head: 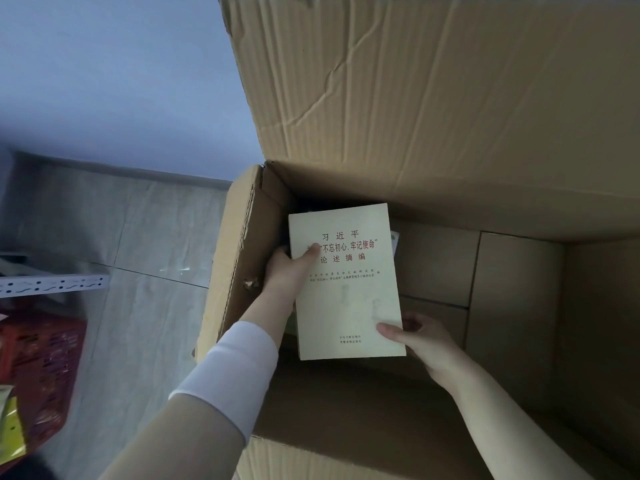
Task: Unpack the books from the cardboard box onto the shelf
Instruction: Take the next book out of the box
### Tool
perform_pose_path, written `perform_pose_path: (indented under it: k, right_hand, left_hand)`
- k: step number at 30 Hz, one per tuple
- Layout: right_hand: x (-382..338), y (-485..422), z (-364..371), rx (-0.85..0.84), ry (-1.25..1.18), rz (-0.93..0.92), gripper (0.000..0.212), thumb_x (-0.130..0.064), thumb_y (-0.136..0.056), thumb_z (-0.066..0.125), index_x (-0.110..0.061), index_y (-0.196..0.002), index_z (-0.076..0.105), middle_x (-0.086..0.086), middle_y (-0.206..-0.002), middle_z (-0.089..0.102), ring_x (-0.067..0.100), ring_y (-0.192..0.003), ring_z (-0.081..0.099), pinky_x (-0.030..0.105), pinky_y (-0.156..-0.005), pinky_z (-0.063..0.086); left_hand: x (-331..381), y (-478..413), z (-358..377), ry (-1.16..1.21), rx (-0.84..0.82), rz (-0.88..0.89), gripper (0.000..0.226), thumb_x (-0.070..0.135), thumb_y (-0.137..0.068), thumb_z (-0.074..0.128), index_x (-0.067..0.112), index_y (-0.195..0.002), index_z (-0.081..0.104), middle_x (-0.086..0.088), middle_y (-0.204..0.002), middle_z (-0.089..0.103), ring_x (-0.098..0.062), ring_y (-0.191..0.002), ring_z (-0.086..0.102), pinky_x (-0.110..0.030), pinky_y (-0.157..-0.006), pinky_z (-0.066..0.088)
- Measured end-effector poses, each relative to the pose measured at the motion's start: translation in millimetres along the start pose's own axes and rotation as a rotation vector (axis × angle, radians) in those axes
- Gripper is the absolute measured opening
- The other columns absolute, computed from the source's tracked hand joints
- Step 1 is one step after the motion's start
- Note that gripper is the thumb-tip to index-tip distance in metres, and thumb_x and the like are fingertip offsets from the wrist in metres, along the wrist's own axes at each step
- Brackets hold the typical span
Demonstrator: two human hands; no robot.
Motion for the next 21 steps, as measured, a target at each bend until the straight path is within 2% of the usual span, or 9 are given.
perform_pose_path:
  k: [4, 9, 11, 14, 18, 21]
  right_hand:
    - [3, -4, -13, -0.033, 0.003, 0.005, 0.051, -0.015, -0.067, 0.080, -0.007, -0.113, 0.060, 0.005, -0.108, 0.069, 0.020, -0.101, 0.064, 0.037, -0.099, 0.046]
    - [6, -8, -18, -0.056, -0.027, -0.008, 0.046, -0.013, -0.070, 0.078, -0.009, -0.112, 0.061, 0.007, -0.111, 0.068, 0.021, -0.103, 0.064, 0.034, -0.093, 0.048]
    - [4, -9, -19, -0.070, -0.033, -0.014, 0.049, -0.017, -0.065, 0.080, -0.010, -0.110, 0.061, 0.008, -0.113, 0.068, 0.024, -0.108, 0.063, 0.038, -0.098, 0.047]
    - [4, -10, -21, -0.103, -0.040, -0.015, 0.066, -0.028, -0.050, 0.082, -0.013, -0.111, 0.061, 0.007, -0.115, 0.067, 0.025, -0.111, 0.061, 0.042, -0.104, 0.043]
    - [8, -14, -24, -0.128, -0.062, -0.024, 0.039, -0.015, -0.064, 0.078, -0.018, -0.100, 0.063, 0.007, -0.113, 0.068, 0.022, -0.107, 0.062, 0.038, -0.100, 0.044]
    - [11, -12, -27, -0.127, -0.066, -0.043, 0.033, -0.011, -0.067, 0.077, -0.018, -0.096, 0.063, 0.005, -0.109, 0.068, 0.020, -0.105, 0.061, 0.037, -0.099, 0.045]
  left_hand:
    - [0, 2, 5, -0.044, 0.025, 0.100, 0.051, 0.029, -0.088, 0.064, 0.016, -0.134, 0.047, -0.007, -0.123, 0.064, -0.027, -0.102, 0.065, -0.038, -0.081, 0.053]
    - [0, 3, 8, 0.007, -0.028, -0.004, 0.054, 0.031, -0.083, 0.069, 0.015, -0.129, 0.046, -0.003, -0.109, 0.064, -0.022, -0.086, 0.062, -0.040, -0.074, 0.052]
    - [2, 2, 8, 0.054, -0.060, -0.031, 0.057, 0.031, -0.082, 0.071, 0.012, -0.129, 0.046, -0.005, -0.109, 0.065, -0.025, -0.089, 0.065, -0.042, -0.077, 0.053]
    - [2, 0, 7, 0.083, -0.104, -0.040, 0.060, 0.029, -0.081, 0.072, 0.011, -0.132, 0.047, -0.009, -0.116, 0.066, -0.025, -0.094, 0.066, -0.042, -0.082, 0.054]
    - [1, -6, 1, 0.138, -0.206, -0.053, 0.056, 0.021, -0.081, 0.072, 0.009, -0.132, 0.050, -0.010, -0.117, 0.068, -0.023, -0.096, 0.066, -0.037, -0.081, 0.054]
    - [6, -7, -2, 0.130, -0.294, -0.039, 0.052, 0.018, -0.082, 0.070, 0.009, -0.130, 0.053, -0.010, -0.117, 0.067, -0.022, -0.096, 0.065, -0.034, -0.079, 0.052]
Point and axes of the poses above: each hand's wrist, its own y-axis away from the middle knuckle, its own z-axis out of the palm, x = y × z, the point moved 1 cm from there along -y, towards the middle knuckle
